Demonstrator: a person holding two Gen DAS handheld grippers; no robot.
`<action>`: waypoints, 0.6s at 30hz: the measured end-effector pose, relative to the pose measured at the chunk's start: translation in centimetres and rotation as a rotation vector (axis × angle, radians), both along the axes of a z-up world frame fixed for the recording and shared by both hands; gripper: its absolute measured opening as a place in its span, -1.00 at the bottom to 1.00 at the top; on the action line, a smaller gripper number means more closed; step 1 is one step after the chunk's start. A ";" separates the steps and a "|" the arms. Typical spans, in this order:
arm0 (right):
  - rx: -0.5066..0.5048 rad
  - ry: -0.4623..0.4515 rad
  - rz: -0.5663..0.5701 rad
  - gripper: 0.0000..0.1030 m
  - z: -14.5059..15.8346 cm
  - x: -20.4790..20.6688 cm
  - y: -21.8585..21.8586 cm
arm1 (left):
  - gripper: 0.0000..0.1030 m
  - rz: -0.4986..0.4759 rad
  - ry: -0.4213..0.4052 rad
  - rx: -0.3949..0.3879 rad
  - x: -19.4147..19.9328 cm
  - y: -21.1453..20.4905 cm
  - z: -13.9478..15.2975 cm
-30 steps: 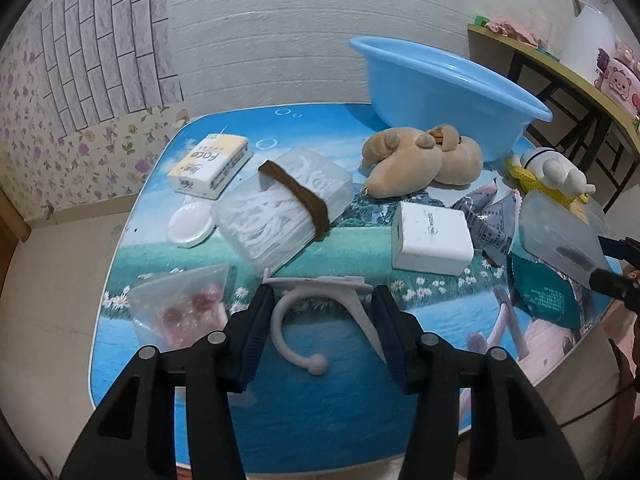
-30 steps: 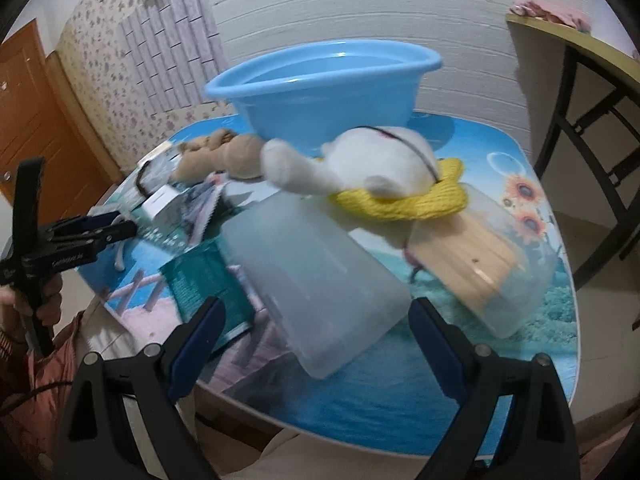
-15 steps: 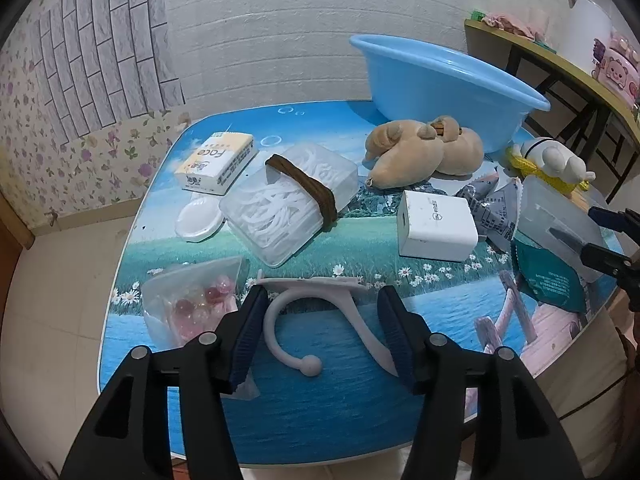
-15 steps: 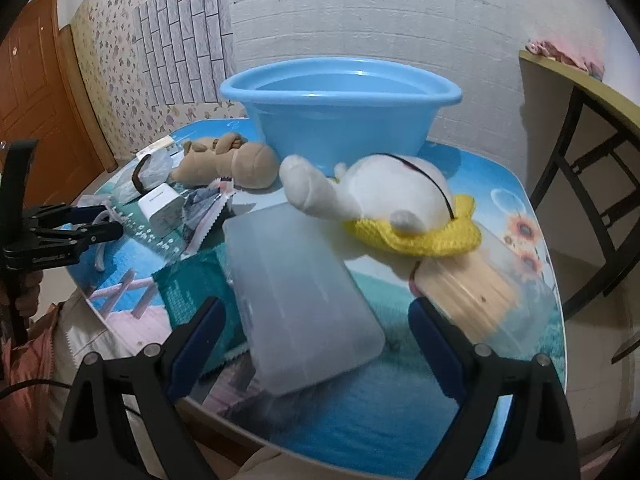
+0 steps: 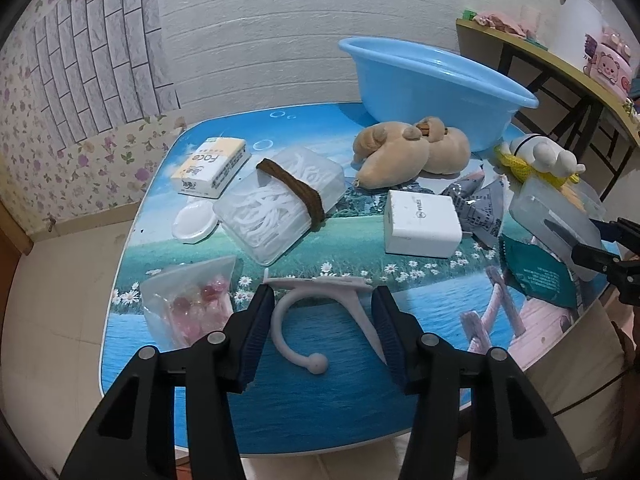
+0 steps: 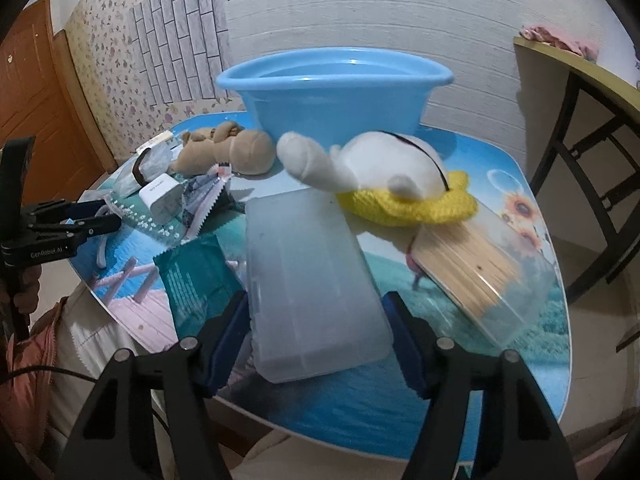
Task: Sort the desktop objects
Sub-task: 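Grasp the white hook with the left tool while the right tool grasps the clear box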
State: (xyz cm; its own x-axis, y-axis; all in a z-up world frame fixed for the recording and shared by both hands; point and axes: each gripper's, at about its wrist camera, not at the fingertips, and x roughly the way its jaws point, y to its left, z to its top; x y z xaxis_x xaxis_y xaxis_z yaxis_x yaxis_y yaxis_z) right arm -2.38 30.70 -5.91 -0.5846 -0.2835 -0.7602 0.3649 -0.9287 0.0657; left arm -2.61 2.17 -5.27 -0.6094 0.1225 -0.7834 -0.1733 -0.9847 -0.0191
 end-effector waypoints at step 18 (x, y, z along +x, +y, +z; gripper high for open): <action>0.064 -0.025 0.012 0.27 -0.8 0.3 -1.0 | 0.16 0.003 -0.005 -0.002 0.0 -0.1 -0.5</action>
